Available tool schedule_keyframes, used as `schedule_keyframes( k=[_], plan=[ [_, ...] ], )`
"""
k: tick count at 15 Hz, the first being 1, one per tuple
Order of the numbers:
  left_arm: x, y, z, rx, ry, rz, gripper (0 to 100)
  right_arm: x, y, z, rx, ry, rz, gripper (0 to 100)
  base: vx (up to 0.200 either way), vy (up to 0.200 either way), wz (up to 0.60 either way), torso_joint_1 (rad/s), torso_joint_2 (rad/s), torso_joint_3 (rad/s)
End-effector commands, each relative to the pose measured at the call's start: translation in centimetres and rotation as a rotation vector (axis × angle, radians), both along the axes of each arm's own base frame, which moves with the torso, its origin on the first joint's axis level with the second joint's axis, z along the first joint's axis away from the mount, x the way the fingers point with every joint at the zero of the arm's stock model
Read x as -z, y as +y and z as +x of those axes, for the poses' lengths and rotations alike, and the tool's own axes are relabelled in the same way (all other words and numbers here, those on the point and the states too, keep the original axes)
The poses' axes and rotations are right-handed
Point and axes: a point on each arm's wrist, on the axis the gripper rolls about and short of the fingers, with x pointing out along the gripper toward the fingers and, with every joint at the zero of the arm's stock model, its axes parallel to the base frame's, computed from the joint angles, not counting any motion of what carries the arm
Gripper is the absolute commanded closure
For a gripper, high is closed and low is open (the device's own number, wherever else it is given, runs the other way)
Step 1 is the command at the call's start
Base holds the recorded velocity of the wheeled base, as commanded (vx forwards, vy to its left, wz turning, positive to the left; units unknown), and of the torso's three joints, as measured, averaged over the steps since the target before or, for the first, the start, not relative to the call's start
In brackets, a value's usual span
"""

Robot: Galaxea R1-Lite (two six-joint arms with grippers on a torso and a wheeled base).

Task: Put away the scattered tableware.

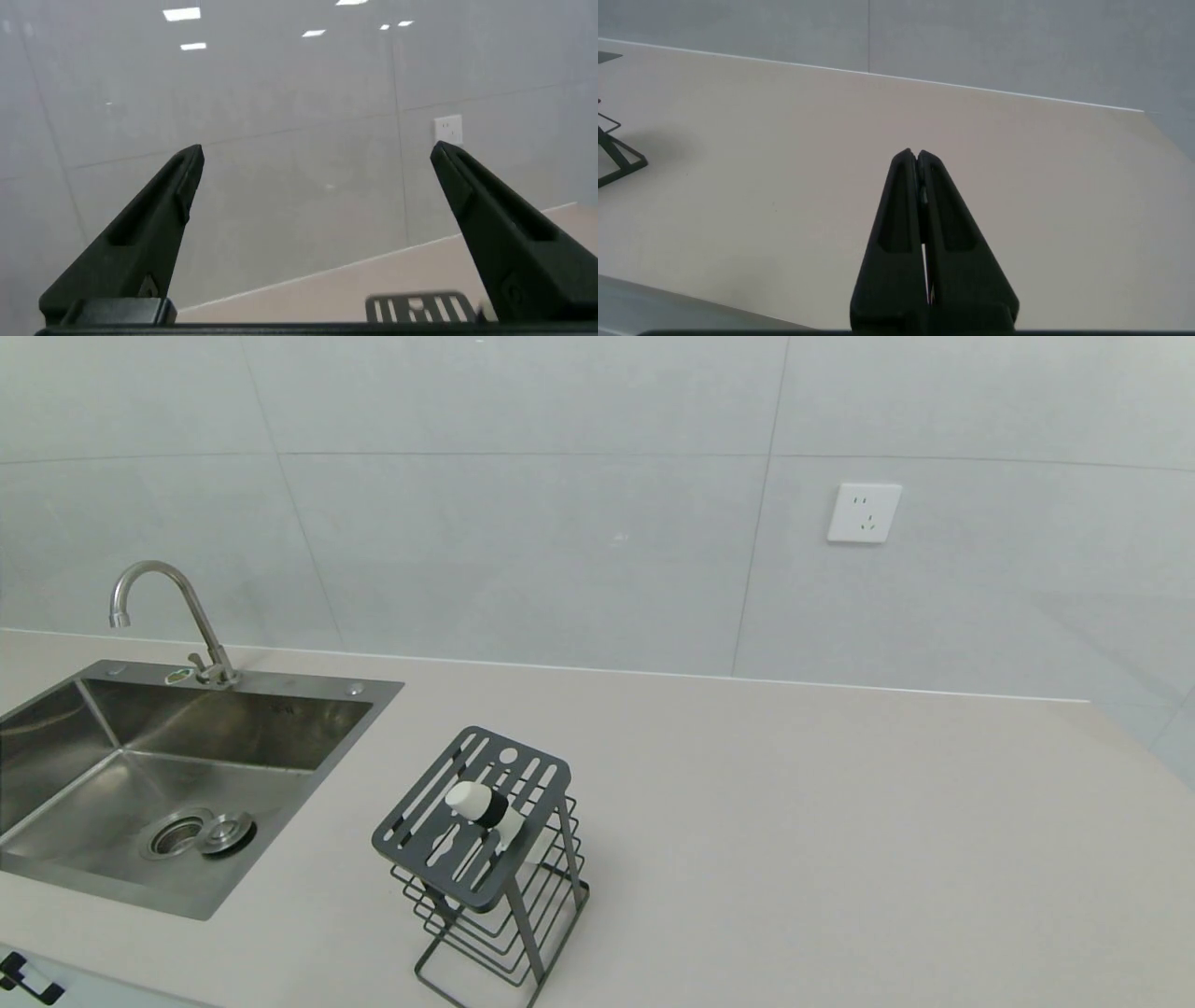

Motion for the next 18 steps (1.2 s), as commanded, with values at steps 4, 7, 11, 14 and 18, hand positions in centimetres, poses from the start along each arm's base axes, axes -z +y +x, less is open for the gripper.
schedule_keyframes(
  k=[4,7,11,14,18],
  plan=[
    [10.0,0.3,-6.5,-0.081,0.164,-0.011,0,0.0,0.0,0.0,-0.001,0.001,-0.001,100,0.000,0.000,0.00,0.000,0.00,0.000],
    [11.8,0.4,-6.0,-0.150,0.340,0.011,0,0.0,0.0,0.0,-0.001,0.001,0.001,100,0.000,0.000,0.00,0.000,0.00,0.000],
    [12.7,0.6,-5.9,-0.269,0.409,0.081,0,0.0,0.0,0.0,-0.001,0.001,0.001,100,0.000,0.000,0.00,0.000,0.00,0.000],
    [12.7,0.6,-5.9,-0.200,0.440,-0.023,0,0.0,0.0,0.0,0.001,0.001,0.001,100,0.000,0.000,0.00,0.000,0.00,0.000],
    [12.6,1.0,-5.9,-0.433,0.387,0.102,0,0.0,0.0,0.0,-0.001,0.001,0.001,100,0.000,0.000,0.00,0.000,0.00,0.000]
  ],
)
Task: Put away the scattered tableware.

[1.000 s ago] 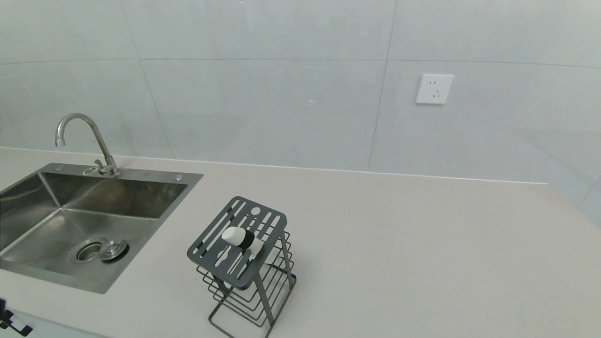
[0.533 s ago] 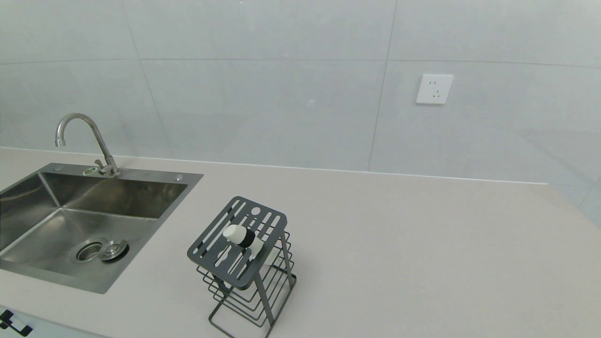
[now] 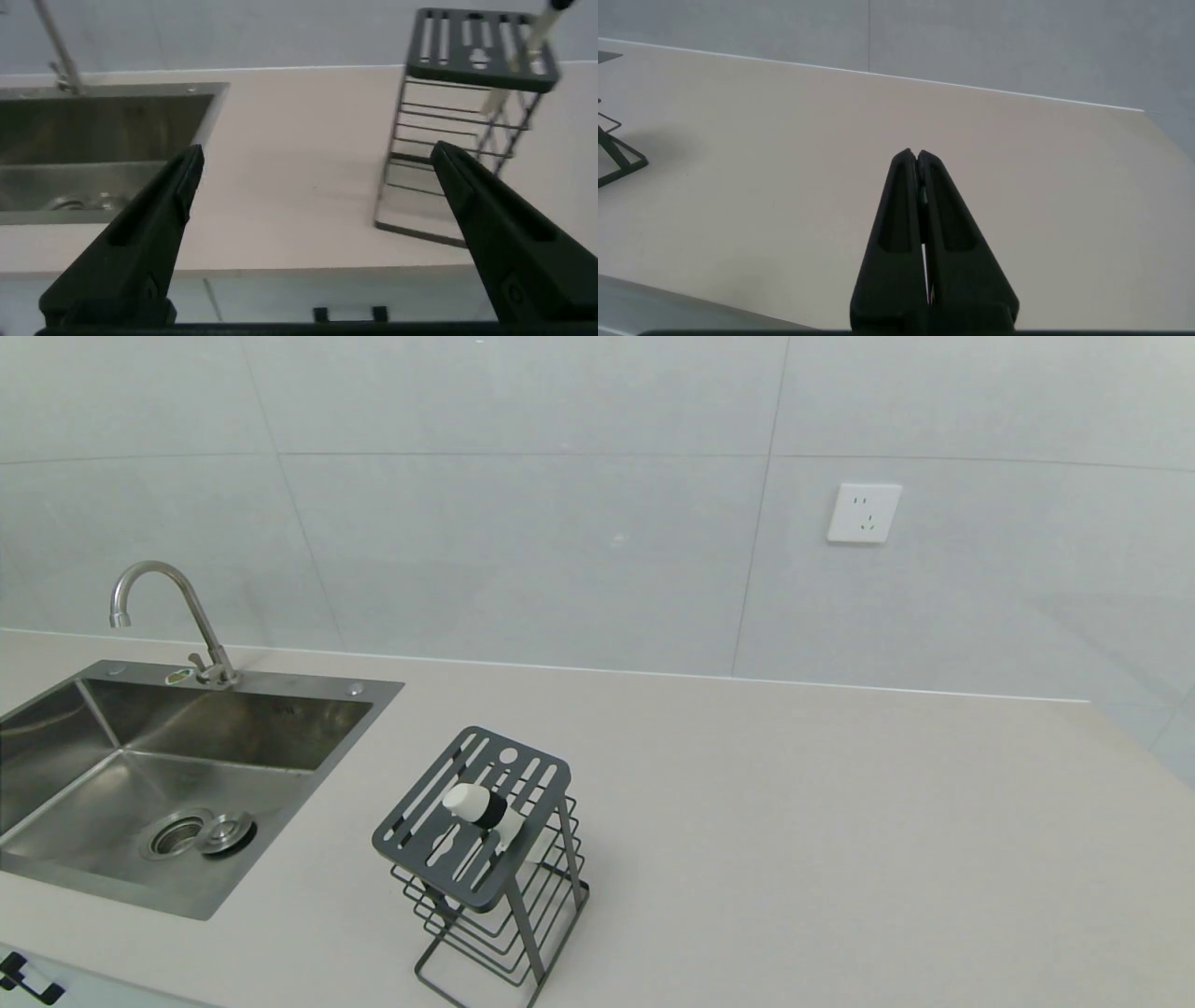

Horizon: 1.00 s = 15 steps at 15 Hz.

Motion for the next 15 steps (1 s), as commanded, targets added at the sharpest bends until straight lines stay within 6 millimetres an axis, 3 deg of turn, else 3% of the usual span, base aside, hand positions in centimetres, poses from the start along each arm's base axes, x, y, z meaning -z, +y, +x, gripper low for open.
schedule_keyframes(
  k=[1,3,4,15],
  plan=[
    [0.01,0.01,0.03,-0.006,0.000,-0.016,0,-0.01,0.00,0.01,-0.001,0.001,0.001,100,0.000,0.000,0.00,0.000,0.00,0.000],
    [0.23,-0.10,0.05,0.046,0.020,-0.044,0,-0.01,0.00,0.01,0.001,0.001,-0.002,100,0.000,0.000,0.00,0.000,0.00,0.000],
    [0.86,-0.24,0.04,0.117,0.110,-0.140,0,-0.01,0.00,0.01,-0.001,0.001,0.002,100,0.000,0.000,0.00,0.000,0.00,0.000],
    [0.84,-0.21,0.05,0.102,0.086,-0.142,0,0.10,-0.10,0.02,0.046,0.017,0.082,100,0.000,0.000,0.00,0.000,0.00,0.000]
  ],
)
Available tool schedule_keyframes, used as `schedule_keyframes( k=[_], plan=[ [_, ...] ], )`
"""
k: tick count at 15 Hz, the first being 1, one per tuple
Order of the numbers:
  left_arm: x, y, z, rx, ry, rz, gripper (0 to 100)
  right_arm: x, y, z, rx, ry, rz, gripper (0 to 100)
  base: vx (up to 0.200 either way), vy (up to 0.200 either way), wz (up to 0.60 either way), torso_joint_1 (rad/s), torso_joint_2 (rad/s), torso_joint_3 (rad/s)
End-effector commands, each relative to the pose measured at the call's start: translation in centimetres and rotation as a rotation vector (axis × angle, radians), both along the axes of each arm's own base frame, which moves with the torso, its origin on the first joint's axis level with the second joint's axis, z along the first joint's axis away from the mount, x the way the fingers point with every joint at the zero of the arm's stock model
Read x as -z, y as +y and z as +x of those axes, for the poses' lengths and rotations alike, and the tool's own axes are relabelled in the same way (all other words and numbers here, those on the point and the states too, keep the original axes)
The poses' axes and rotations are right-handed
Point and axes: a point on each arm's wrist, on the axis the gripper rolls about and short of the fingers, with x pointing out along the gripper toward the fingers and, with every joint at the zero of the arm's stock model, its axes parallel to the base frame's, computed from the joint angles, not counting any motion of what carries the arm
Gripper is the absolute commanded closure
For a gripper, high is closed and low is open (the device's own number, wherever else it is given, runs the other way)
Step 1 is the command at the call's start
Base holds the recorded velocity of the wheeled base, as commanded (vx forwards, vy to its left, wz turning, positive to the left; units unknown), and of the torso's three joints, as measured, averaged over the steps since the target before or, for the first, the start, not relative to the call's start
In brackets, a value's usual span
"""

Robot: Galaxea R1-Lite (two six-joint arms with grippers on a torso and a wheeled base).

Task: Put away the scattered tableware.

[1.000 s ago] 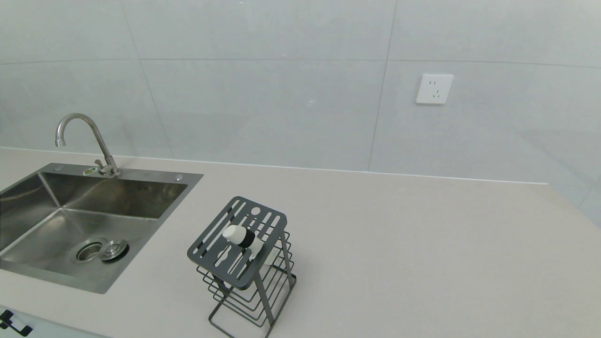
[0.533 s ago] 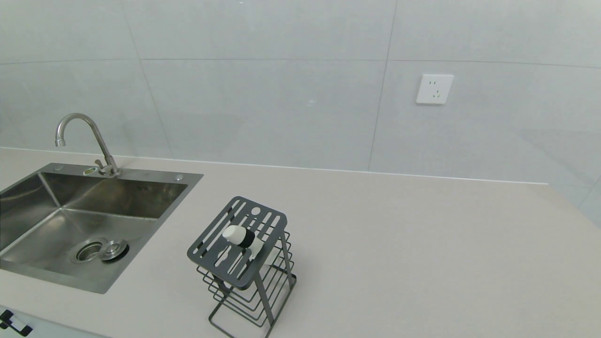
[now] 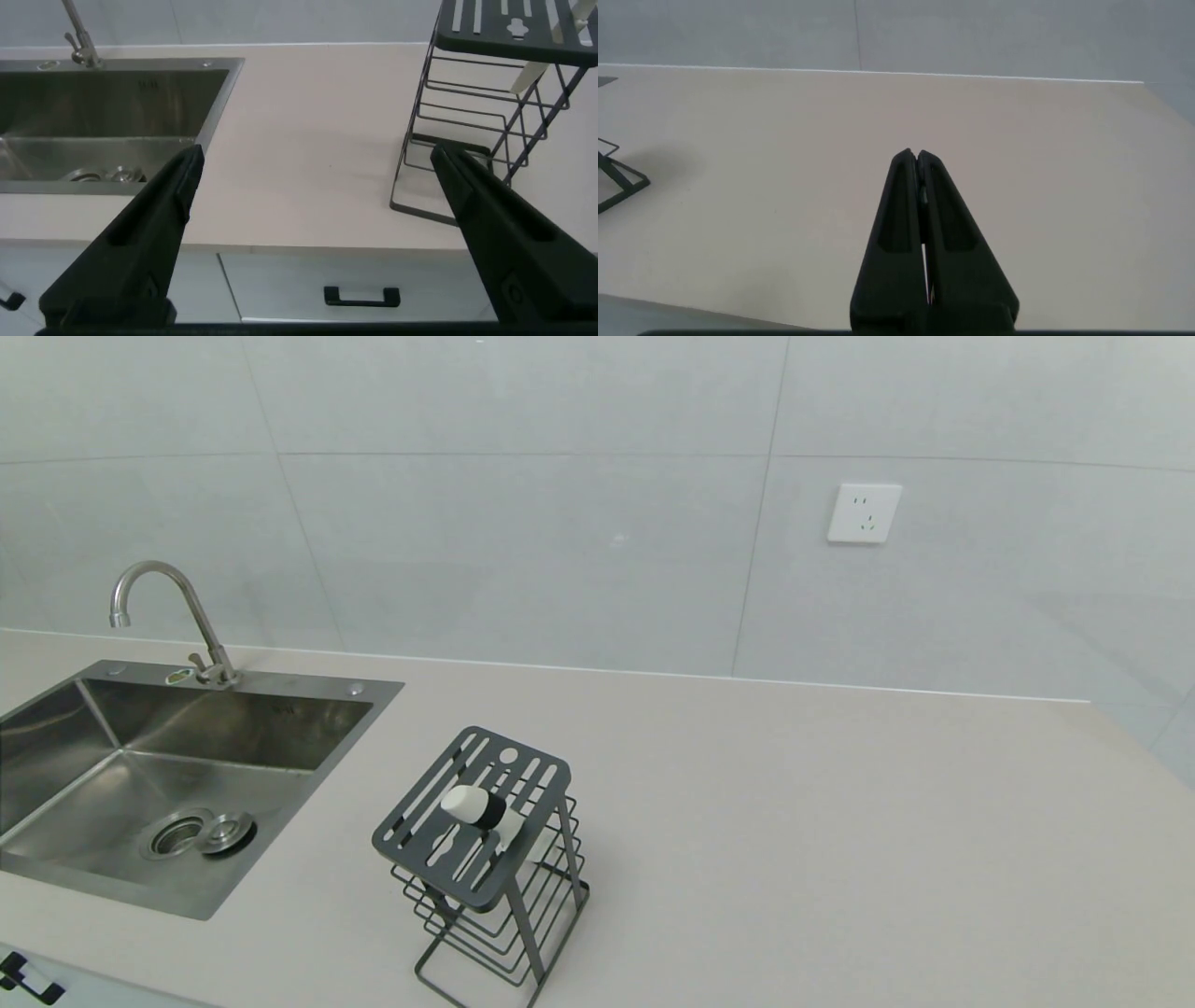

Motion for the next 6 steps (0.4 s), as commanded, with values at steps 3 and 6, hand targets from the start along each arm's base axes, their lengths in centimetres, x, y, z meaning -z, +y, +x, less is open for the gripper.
schedule_keyframes(
  k=[3,6],
  plan=[
    [0.00,0.00,0.01,0.000,0.002,0.000,0,-0.01,-0.01,0.01,-0.001,0.001,0.000,100,0.000,0.000,0.00,0.000,0.00,0.000],
    [0.00,0.00,0.01,0.000,0.002,0.000,0,-0.01,0.00,0.01,-0.002,0.001,0.000,100,0.000,0.000,0.00,0.000,0.00,0.000]
  ],
)
